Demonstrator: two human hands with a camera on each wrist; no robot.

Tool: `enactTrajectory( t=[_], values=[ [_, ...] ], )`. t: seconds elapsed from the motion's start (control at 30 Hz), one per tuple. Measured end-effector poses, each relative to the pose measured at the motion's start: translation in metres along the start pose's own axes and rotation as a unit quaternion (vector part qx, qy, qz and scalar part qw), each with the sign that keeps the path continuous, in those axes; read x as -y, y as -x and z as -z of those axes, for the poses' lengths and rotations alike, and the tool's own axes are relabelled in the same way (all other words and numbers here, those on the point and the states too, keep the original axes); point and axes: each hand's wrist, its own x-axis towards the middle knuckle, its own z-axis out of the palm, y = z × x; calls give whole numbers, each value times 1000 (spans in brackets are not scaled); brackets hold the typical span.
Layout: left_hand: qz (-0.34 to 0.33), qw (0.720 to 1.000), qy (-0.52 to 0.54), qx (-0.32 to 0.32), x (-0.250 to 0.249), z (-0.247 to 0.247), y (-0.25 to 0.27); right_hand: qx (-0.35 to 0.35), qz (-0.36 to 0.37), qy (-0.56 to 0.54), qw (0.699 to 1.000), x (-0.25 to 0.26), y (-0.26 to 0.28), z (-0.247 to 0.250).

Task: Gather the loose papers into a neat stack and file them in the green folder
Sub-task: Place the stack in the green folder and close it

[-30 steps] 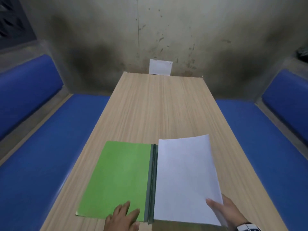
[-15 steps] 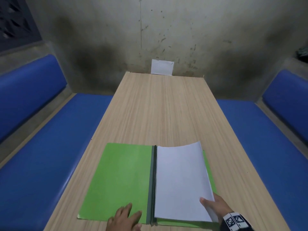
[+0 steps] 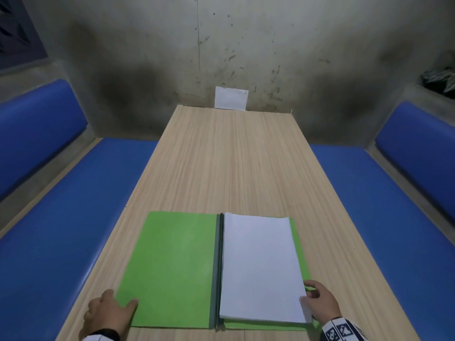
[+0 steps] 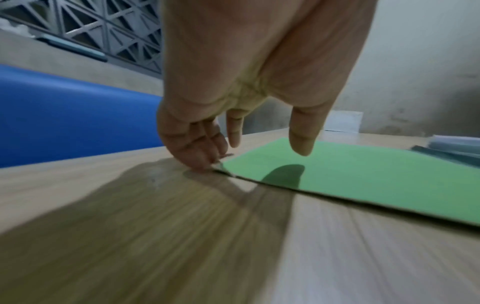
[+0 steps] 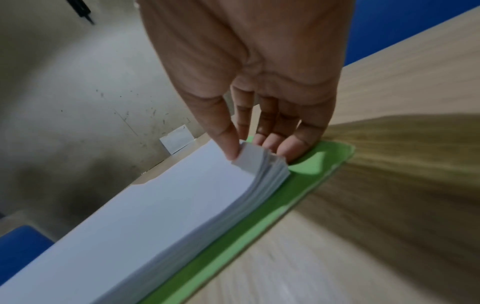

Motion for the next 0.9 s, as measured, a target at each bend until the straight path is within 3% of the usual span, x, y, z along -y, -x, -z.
enactTrajectory(
  t=[0.13, 0.23, 0.4, 0.47, 0.53, 0.6, 0.73, 0.8, 0.9],
  values=[
    [9, 993, 106, 59, -4, 8, -5, -12, 5, 7, 1000, 0, 2, -3],
    [-33, 989, 111, 97, -6, 20, 3, -29, 10, 9, 999, 0, 3, -5],
    [-167, 970, 150, 93, -27, 71, 24, -26, 9, 11, 1000, 2, 2, -4],
    [-235, 944, 202, 109, -51, 93, 50, -22, 3, 9, 1000, 3, 3, -4],
    [-297, 908, 239, 174, -78, 101, 79, -22, 0, 4, 1000, 4, 4, -3],
    [-351, 871, 219, 263, -103, 84, 98, -16, -7, 5, 1000, 7, 6, -3],
    [-375, 842, 117, 368, -142, 17, 122, -28, -17, -7, 999, 8, 10, -4],
    [-385, 852, 49, 351, -152, -15, 130, -49, -10, -21, 999, 8, 12, -1],
    [-402, 874, -12, 273, -155, -49, 128, -41, -18, -23, 999, 11, 17, 3]
  ],
)
